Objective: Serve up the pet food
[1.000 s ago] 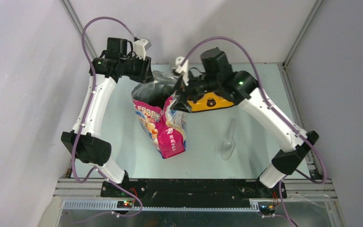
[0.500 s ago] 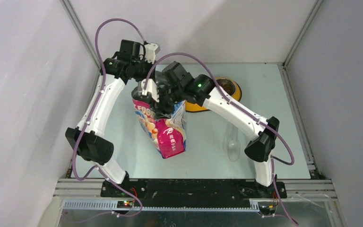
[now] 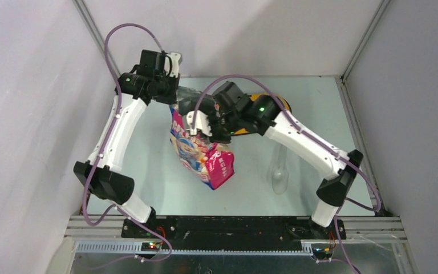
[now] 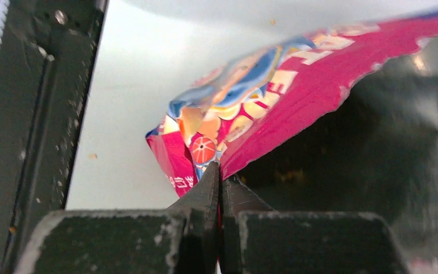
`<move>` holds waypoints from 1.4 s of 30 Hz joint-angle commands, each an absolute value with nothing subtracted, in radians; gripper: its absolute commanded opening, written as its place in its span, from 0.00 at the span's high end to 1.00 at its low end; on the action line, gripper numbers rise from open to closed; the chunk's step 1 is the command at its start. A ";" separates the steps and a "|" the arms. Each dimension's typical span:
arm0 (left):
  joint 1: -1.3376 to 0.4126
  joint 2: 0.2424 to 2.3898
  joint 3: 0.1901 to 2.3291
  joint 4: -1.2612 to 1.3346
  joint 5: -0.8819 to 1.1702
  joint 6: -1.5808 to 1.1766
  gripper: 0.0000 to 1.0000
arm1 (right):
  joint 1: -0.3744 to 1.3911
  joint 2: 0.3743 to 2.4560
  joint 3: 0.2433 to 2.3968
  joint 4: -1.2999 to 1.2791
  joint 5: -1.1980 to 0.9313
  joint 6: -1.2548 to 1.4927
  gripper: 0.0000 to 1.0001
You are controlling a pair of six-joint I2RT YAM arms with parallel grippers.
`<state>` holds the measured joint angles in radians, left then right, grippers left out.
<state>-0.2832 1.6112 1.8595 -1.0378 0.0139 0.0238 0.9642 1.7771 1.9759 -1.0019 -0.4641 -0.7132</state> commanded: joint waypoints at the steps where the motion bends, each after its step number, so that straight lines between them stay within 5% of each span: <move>1: -0.246 1.520 1.896 -1.066 -0.060 -0.052 1.00 | 0.899 1.576 1.940 -1.085 -0.477 -0.939 1.00; 9: -0.235 1.433 1.847 -1.047 0.168 -0.077 1.00 | 0.744 1.543 1.914 -1.105 -0.427 -1.062 1.00; 11: -0.234 1.410 1.818 -1.037 0.254 -0.056 0.88 | 0.722 1.536 1.891 -1.095 -0.418 -1.064 1.00; 12: -0.232 1.397 1.811 -1.036 0.277 -0.037 0.72 | 0.716 1.528 1.872 -1.090 -0.417 -1.065 1.00; 13: -0.224 1.386 1.803 -1.037 0.327 -0.023 0.65 | 0.704 1.523 1.863 -1.080 -0.418 -1.062 0.96; 15: -0.199 1.362 1.795 -1.035 0.403 0.035 0.51 | 0.682 1.491 1.850 -1.069 -0.447 -1.038 0.64; 20: -0.110 1.241 1.736 -1.004 0.536 0.322 0.26 | 0.605 1.409 1.794 -1.019 -0.576 -0.888 0.41; 23: -0.108 1.180 1.665 -1.102 0.559 0.680 0.22 | 0.544 1.348 1.696 -0.909 -0.619 -0.707 0.30; 29: -0.108 1.192 1.580 -1.200 0.588 1.083 0.19 | 0.506 1.334 1.560 -0.837 -0.705 -0.495 0.23; 42: -0.144 1.403 1.654 -1.043 0.597 1.118 0.19 | 0.549 1.489 1.600 -0.765 -0.746 -0.369 0.22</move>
<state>-0.1223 1.3987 1.6127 -1.1263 0.5808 1.0737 0.5247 1.4792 1.5520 -0.8196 -0.7223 -0.4004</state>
